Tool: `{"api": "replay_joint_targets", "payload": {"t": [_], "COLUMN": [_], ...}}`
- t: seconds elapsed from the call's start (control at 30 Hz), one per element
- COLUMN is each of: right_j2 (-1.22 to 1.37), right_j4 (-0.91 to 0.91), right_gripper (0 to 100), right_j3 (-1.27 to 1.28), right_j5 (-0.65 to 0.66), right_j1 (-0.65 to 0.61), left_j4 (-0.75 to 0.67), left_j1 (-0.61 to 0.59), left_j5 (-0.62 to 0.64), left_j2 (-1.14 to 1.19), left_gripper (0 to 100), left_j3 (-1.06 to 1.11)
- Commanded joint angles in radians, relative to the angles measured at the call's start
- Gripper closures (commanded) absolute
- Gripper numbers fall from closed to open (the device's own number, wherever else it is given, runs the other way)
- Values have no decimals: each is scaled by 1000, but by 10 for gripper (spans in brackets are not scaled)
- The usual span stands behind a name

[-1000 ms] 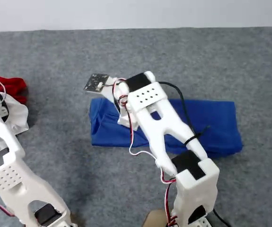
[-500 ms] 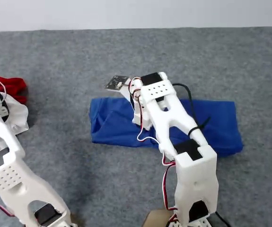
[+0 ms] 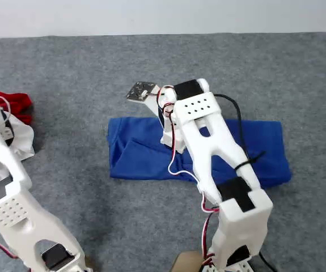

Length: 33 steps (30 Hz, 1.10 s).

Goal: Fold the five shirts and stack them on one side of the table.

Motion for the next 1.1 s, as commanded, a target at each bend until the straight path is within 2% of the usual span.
{"api": "replay_joint_targets", "payload": {"t": [0.0,0.2,0.3,0.57,0.73,0.9,1.07], "right_j2": [-94,-142,-176,-206,-165,-38,54], "right_j4": [51,110,134,137,122,102,-1], "right_gripper": [888,888,888,887,878,735,720], "right_j3": [-63,-63,-63,-60,-58,-63,-63], "right_j5": [-6,-89,-143,-388,-393,-396,-390], "right_j1": [4,24,58,285,440,576,644], "left_j4": [31,29,29,31,29,29,29], "left_j1": [51,201,236,238,241,236,226], "left_j5": [-6,-6,-12,-84,-126,-150,-150], "left_j2": [-101,-324,-407,-608,-766,-819,-821], "left_gripper": [994,993,992,992,992,992,992], "left_j3": [18,194,282,463,552,610,610]}}
